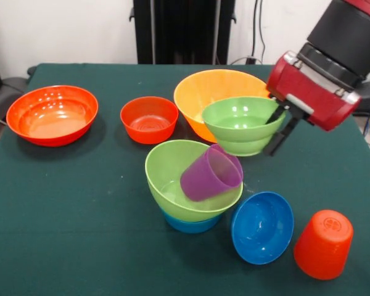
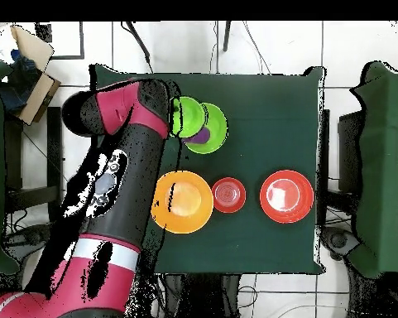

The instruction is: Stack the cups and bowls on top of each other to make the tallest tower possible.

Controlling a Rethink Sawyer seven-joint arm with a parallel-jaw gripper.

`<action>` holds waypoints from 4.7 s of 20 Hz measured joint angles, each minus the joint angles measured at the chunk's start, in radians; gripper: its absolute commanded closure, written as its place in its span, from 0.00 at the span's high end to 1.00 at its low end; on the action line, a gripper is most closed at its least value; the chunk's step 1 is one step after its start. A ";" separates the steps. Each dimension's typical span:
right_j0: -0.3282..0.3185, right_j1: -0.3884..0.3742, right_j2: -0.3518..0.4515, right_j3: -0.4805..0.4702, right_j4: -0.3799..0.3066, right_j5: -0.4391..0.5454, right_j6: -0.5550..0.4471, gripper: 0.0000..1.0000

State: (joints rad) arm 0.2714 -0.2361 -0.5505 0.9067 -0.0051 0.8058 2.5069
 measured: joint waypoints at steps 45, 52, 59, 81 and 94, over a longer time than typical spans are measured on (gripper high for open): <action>0.010 0.081 -0.062 0.000 0.151 0.000 0.007 0.00; 0.036 0.101 -0.091 0.002 0.170 0.000 0.015 0.00; 0.063 0.145 -0.149 0.002 0.174 0.000 0.071 0.00; 0.066 0.235 -0.260 0.003 0.174 -0.041 0.137 0.00; 0.030 0.213 -0.246 0.015 0.174 -0.107 0.137 0.00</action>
State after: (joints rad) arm 0.3017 -0.0226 -0.7962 0.9218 0.1688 0.6987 2.6441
